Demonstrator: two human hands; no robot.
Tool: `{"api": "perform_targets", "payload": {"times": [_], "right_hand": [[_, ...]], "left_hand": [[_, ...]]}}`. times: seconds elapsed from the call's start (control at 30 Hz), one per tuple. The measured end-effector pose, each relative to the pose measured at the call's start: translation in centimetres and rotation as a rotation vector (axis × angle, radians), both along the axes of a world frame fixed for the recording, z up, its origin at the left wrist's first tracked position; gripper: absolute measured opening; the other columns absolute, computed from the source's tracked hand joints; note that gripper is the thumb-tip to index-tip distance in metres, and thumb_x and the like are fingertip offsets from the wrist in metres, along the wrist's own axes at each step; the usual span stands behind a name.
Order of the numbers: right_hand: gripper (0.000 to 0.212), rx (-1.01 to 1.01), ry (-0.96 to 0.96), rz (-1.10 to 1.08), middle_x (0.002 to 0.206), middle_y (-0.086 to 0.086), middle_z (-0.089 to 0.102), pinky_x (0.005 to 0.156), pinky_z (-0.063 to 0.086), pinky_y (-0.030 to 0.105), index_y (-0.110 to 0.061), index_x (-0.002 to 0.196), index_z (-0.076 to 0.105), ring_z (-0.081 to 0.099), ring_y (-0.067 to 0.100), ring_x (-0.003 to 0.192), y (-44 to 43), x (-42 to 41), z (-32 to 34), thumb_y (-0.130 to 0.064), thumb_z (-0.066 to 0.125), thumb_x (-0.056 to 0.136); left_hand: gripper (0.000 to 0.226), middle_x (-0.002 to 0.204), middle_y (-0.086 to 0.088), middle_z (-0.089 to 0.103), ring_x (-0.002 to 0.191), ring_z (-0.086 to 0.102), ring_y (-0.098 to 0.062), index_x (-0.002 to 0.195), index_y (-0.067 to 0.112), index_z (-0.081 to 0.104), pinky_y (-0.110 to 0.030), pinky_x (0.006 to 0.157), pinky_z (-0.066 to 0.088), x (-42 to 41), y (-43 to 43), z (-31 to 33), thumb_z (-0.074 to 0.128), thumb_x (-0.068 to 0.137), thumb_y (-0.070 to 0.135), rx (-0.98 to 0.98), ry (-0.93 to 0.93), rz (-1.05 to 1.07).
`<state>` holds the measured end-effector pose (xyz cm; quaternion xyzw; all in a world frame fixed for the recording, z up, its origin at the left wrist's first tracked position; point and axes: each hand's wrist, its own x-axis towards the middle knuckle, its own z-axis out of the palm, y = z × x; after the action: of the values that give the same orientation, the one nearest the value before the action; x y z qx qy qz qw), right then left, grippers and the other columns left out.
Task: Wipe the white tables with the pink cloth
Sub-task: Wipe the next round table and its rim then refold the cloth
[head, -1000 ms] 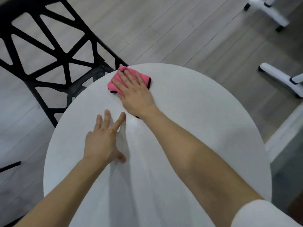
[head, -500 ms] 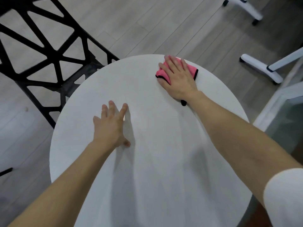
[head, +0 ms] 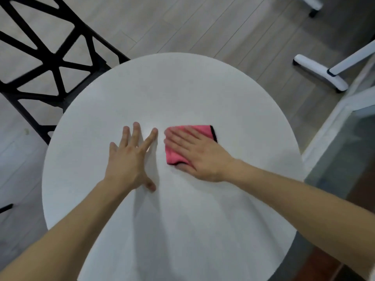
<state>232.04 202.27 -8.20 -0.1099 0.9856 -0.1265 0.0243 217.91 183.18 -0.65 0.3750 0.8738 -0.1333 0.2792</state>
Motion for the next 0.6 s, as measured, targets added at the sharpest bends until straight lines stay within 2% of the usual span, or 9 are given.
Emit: {"api": "perform_targets", "payload": {"times": [0.07, 0.1, 0.17, 0.23, 0.27, 0.33, 0.47, 0.53, 0.6], "right_hand": [[0.070, 0.006, -0.035, 0.220, 0.180, 0.005, 0.016, 0.136, 0.010, 0.049, -0.016, 0.171, 0.028, 0.008, 0.021, 0.168, 2.8, 1.2, -0.5, -0.053, 0.043, 0.113], [0.068, 0.003, -0.044, 0.193, 0.180, 0.006, 0.018, 0.136, 0.010, 0.049, -0.016, 0.170, 0.031, 0.011, 0.023, 0.168, 5.6, 0.3, -0.5, -0.051, 0.046, 0.113], [0.071, 0.025, -0.047, -0.129, 0.180, 0.011, 0.014, 0.136, 0.010, 0.050, -0.013, 0.171, 0.026, 0.011, 0.027, 0.168, 11.7, -3.2, 0.3, -0.050, 0.046, 0.113], [0.084, 0.050, -0.086, -0.483, 0.181, 0.015, 0.001, 0.137, 0.004, 0.046, -0.007, 0.172, 0.012, 0.003, 0.028, 0.168, 16.4, -6.4, 0.9, -0.058, 0.039, 0.111], [0.089, 0.052, -0.082, -0.585, 0.181, 0.014, -0.002, 0.137, 0.001, 0.042, -0.006, 0.172, 0.007, 0.000, 0.026, 0.168, 16.8, -7.6, 0.7, -0.062, 0.035, 0.109], [0.088, 0.049, -0.046, -0.635, 0.181, 0.013, 0.000, 0.137, 0.000, 0.042, -0.004, 0.171, 0.008, 0.000, 0.025, 0.168, 13.8, -8.1, 0.3, -0.062, 0.028, 0.109], [0.077, -0.105, 0.062, -0.309, 0.178, 0.019, 0.019, 0.136, 0.012, 0.047, 0.000, 0.168, 0.026, 0.016, 0.031, 0.167, -0.1, 0.2, -0.3, -0.049, 0.045, 0.112], [0.076, -0.117, -0.019, -0.047, 0.180, 0.013, 0.013, 0.135, 0.013, 0.047, -0.005, 0.171, 0.021, 0.009, 0.026, 0.168, -5.6, 5.5, -0.1, -0.050, 0.042, 0.113], [0.074, -0.078, -0.051, 0.145, 0.182, 0.005, 0.007, 0.136, 0.010, 0.045, -0.012, 0.173, 0.016, 0.002, 0.020, 0.168, -4.9, 7.1, -0.2, -0.052, 0.037, 0.114]], "left_hand": [[0.181, 0.177, -0.007, -0.028, 0.167, -0.017, -0.038, 0.165, 0.048, -0.027, -0.067, 0.127, 0.027, 0.3, 0.8, -0.2, 0.099, 0.039, 0.077, 0.001, 0.002, -0.024], [0.180, 0.177, -0.007, -0.028, 0.167, -0.017, -0.038, 0.165, 0.048, -0.026, -0.068, 0.127, 0.027, 0.5, 1.4, -0.2, 0.099, 0.038, 0.077, 0.002, 0.003, -0.028], [0.181, 0.177, -0.007, -0.027, 0.166, -0.017, -0.038, 0.165, 0.049, -0.025, -0.070, 0.126, 0.026, 0.5, 2.3, -0.4, 0.100, 0.037, 0.076, 0.002, 0.001, -0.018], [0.181, 0.177, -0.005, -0.027, 0.167, -0.018, -0.037, 0.163, 0.051, -0.027, -0.070, 0.127, 0.024, 0.3, 2.2, -0.7, 0.101, 0.036, 0.074, 0.010, 0.003, 0.010], [0.181, 0.177, -0.004, -0.027, 0.167, -0.018, -0.037, 0.162, 0.052, -0.028, -0.070, 0.128, 0.023, 0.1, 1.8, -0.9, 0.101, 0.036, 0.075, 0.013, 0.006, 0.016], [0.182, 0.177, -0.002, -0.028, 0.167, -0.018, -0.035, 0.161, 0.054, -0.029, -0.069, 0.129, 0.023, -0.3, 1.0, -0.9, 0.100, 0.035, 0.076, 0.006, -0.003, 0.007], [0.183, 0.178, -0.003, -0.028, 0.167, -0.017, -0.035, 0.163, 0.053, -0.028, -0.069, 0.127, 0.024, 0.1, 0.4, -0.8, 0.100, 0.033, 0.077, 0.005, 0.012, -0.006], [0.183, 0.178, -0.004, -0.029, 0.167, -0.017, -0.036, 0.164, 0.051, -0.027, -0.071, 0.127, 0.024, 0.3, 0.8, -0.6, 0.101, 0.035, 0.075, 0.006, 0.004, 0.002], [0.183, 0.177, -0.005, -0.029, 0.167, -0.018, -0.036, 0.165, 0.050, -0.026, -0.072, 0.127, 0.024, 0.6, 1.1, -0.4, 0.102, 0.037, 0.073, -0.003, -0.007, 0.004]]}}
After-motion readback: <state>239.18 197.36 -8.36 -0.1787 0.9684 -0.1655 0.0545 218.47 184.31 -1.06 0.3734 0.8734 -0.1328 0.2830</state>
